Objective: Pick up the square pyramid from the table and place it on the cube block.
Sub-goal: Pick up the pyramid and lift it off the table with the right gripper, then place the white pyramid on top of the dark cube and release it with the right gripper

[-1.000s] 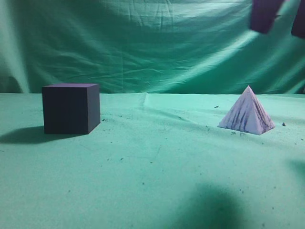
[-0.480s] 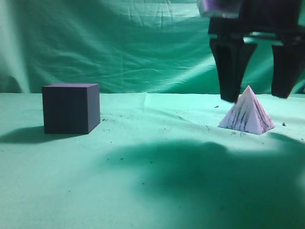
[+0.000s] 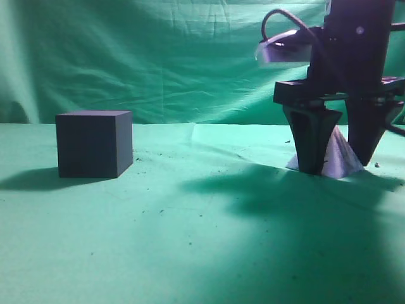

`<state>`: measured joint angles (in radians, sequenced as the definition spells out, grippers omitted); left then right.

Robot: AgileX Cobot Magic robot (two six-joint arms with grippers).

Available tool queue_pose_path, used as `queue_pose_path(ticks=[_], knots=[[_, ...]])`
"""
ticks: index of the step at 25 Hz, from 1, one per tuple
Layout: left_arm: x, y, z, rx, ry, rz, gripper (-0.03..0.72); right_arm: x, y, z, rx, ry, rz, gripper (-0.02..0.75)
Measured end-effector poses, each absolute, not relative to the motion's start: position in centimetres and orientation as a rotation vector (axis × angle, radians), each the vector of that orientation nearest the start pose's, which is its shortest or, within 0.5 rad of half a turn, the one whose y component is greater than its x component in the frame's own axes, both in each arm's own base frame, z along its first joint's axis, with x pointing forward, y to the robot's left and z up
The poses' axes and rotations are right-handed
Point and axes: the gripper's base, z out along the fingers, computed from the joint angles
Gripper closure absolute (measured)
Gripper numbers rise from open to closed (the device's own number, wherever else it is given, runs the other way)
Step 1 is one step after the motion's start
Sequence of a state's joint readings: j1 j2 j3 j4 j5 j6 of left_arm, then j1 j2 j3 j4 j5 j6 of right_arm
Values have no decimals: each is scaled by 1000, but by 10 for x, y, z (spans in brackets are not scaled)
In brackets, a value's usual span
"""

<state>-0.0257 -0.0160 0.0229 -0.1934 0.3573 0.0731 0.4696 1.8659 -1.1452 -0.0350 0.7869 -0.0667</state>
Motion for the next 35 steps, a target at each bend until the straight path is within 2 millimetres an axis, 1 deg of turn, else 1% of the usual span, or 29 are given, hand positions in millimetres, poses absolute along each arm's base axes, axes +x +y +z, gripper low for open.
queue_pose_path(ticks=[5, 6, 8, 9, 10, 11, 17, 21, 22, 25, 27, 29, 31, 34, 35], knots=[[52, -7, 175, -29, 1844, -156, 688, 313, 156, 158, -851, 2883, -1, 201], [52, -7, 175, -29, 1844, -156, 688, 314, 156, 157, -854, 2885, -4, 245], [52, -7, 175, -29, 1844, -156, 688, 313, 159, 155, -865, 2898, -4, 309], [52, -7, 175, -29, 1844, -156, 688, 313, 159, 156, -871, 2898, -14, 330], [52, -7, 175, -29, 1844, -156, 688, 313, 158, 156, -874, 2904, -17, 314], [52, -7, 175, -29, 1844, -156, 688, 313, 159, 156, -879, 2907, -21, 363], [53, -7, 175, -29, 1842, -156, 688, 315, 159, 158, -878, 2922, -31, 355], [53, -7, 175, -29, 1842, -156, 688, 319, 158, 167, -910, 2930, -90, 355], [53, -7, 175, -29, 1842, -156, 688, 322, 159, 172, -920, 2924, -106, 355], [53, -7, 175, -29, 1842, -156, 688, 331, 161, 207, -889, 2867, -98, 355], [53, -7, 175, -29, 1842, -156, 688, 334, 165, 241, -858, 2816, -72, 355], [53, -7, 175, -29, 1842, -156, 688, 333, 170, 272, -852, 2786, -51, 355], [53, -7, 175, -29, 1842, -156, 688, 331, 183, 302, -852, 2731, -8, 355], [53, -7, 175, -30, 1840, -155, 688, 317, 218, 334, -897, 2623, 84, 355], [53, -7, 175, -30, 1840, -155, 688, 311, 229, 340, -917, 2602, 107, 355]])
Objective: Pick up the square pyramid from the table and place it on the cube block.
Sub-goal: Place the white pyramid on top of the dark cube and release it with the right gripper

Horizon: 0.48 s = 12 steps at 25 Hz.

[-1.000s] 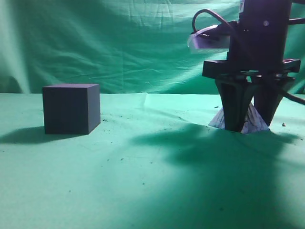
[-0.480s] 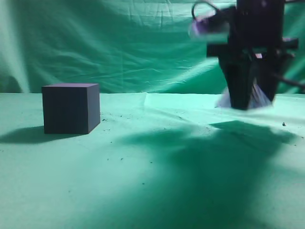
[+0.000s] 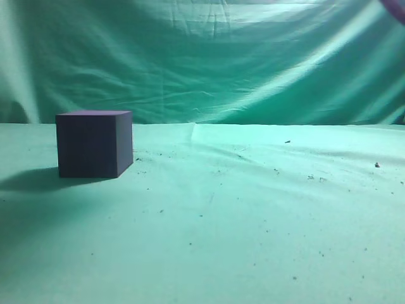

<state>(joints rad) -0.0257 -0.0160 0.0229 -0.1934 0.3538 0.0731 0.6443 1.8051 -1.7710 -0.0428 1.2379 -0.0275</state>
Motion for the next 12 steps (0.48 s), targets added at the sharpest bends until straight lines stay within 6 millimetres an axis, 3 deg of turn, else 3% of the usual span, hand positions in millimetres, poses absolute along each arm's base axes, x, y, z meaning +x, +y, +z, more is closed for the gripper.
queue_pose_path(ticks=[2, 4, 9, 12], knots=[[53, -7, 175, -30, 1840, -155, 688, 298, 256, 345, -985, 2556, 147, 355], [53, -7, 175, -30, 1840, -155, 688, 290, 281, 338, -1057, 2542, 160, 355], [53, -7, 175, -30, 1840, -155, 688, 277, 335, 292, -1232, 2562, 138, 355], [53, -7, 175, -30, 1840, -155, 688, 274, 356, 270, -1292, 2572, 121, 355]])
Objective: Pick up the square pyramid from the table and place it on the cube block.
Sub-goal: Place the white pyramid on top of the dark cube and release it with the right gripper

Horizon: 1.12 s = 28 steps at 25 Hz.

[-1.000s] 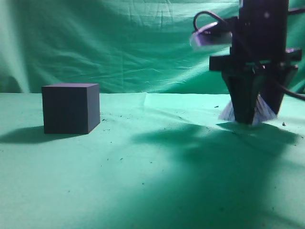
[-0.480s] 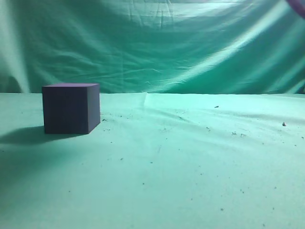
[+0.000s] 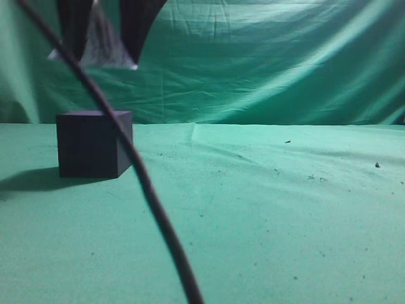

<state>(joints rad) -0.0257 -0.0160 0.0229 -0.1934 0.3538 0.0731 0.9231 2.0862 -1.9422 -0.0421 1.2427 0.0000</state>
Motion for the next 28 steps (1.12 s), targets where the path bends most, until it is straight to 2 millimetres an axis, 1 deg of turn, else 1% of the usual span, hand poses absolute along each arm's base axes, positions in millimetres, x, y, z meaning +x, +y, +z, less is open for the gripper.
queue_pose_path(ticks=[4, 8, 10, 18, 19, 20, 23, 24, 28], knots=[[53, -7, 175, -30, 1840, -155, 688, 277, 367, 248, -1322, 2590, 89, 355], [53, -7, 175, -30, 1840, -155, 688, 282, 370, 231, -1341, 2602, 42, 355], [53, -7, 175, -30, 1840, -155, 688, 283, 371, 228, -1344, 2603, 31, 355], [53, -7, 175, -30, 1840, -155, 688, 286, 369, 229, -1352, 2573, -29, 355], [53, -7, 175, -30, 1840, -155, 688, 286, 369, 231, -1350, 2569, -26, 293], [53, -7, 175, -30, 1840, -155, 688, 286, 370, 233, -1346, 2564, -22, 256], [53, -7, 175, -30, 1840, -155, 688, 287, 374, 242, -1327, 2545, 24, 108], [53, -7, 175, -30, 1840, -155, 688, 287, 375, 245, -1321, 2542, 41, 85], [53, -7, 175, -30, 1840, -155, 688, 285, 376, 265, -1291, 2512, 107, 93]])
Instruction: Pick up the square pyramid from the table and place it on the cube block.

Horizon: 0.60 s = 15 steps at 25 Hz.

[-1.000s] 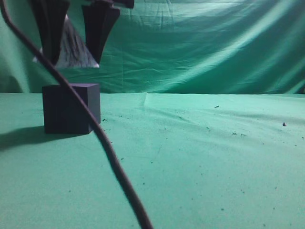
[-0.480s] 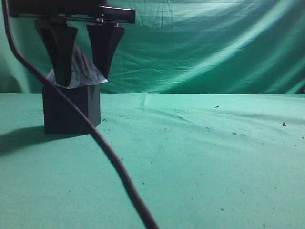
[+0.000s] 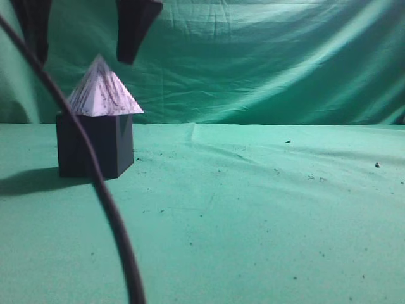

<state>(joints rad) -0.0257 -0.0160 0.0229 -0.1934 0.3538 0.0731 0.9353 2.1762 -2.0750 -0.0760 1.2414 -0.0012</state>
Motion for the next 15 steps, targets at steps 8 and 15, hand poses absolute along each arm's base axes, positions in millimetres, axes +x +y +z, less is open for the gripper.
queue_pose_path(ticks=[8, 15], knots=[[53, -7, 175, -30, 1840, -155, 688, 258, 342, 368, -1186, 2341, 261, 456], [53, -6, 175, 7, 1842, -99, 688, 208, 287, 465, -1094, 2159, 480, 738]])
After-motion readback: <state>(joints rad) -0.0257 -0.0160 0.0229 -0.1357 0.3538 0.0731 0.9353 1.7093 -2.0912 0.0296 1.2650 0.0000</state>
